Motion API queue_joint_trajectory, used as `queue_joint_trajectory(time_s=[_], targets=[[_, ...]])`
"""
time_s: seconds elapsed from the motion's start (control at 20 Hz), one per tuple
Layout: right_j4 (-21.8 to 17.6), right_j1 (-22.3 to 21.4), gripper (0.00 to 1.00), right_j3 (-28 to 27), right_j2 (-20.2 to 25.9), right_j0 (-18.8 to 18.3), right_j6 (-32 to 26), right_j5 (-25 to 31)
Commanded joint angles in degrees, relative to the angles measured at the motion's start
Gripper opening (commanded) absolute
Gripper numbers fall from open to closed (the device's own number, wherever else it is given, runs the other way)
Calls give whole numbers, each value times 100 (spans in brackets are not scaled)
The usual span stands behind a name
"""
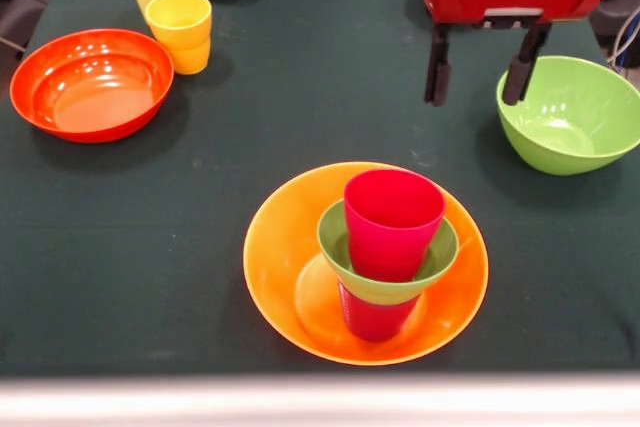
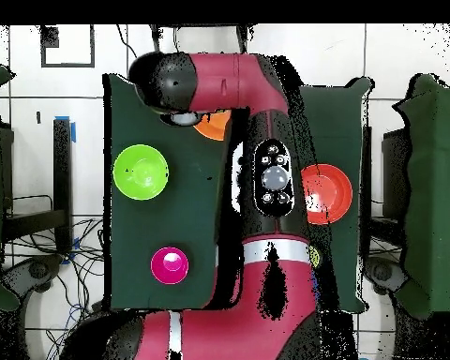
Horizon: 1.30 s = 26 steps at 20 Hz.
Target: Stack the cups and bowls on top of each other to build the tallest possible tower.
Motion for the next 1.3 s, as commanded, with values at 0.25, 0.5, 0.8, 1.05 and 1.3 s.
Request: queue_joint_trajectory(time_s=[0.25, 0.5, 0.8, 1.05, 1.3], targets=[[-75, 124, 100, 1844, -119, 515, 1013, -931], [-113, 161, 100, 2071, -359, 708, 1063, -1154], [-128, 179, 100, 2577, -511, 790, 1079, -1650], [-261, 301, 100, 2851, -638, 826, 1083, -2325], [-231, 530, 100, 2830, -845, 944, 1175, -2841]])
